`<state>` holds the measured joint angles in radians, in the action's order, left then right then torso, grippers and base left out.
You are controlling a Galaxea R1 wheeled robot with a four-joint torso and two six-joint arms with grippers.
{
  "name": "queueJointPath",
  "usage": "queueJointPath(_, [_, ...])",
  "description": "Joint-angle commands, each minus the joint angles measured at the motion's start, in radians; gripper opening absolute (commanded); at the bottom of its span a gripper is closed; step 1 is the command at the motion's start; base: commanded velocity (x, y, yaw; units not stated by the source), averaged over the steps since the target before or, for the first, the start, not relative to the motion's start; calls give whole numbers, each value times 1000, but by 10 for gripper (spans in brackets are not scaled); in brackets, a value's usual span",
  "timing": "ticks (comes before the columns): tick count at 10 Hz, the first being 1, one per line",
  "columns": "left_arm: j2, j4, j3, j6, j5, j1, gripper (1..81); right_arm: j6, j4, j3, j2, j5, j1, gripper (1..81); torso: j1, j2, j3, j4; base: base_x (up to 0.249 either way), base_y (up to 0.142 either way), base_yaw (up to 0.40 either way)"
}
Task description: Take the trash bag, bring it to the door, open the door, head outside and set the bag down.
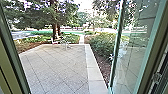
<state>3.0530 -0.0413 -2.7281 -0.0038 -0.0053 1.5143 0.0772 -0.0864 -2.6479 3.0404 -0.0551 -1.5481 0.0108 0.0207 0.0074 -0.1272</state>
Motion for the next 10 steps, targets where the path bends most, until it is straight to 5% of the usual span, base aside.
queueJointPath(1, [0,-2,4,2,51,-48,10,-4,-7,13,16,-55,48,811,0,0,0,0,117,0,0])
queueJointPath(10, [0,1,4,2,51,-48,10,-4,-6,13,14,-55,48,811,-4,2,0,0,117,0,0])
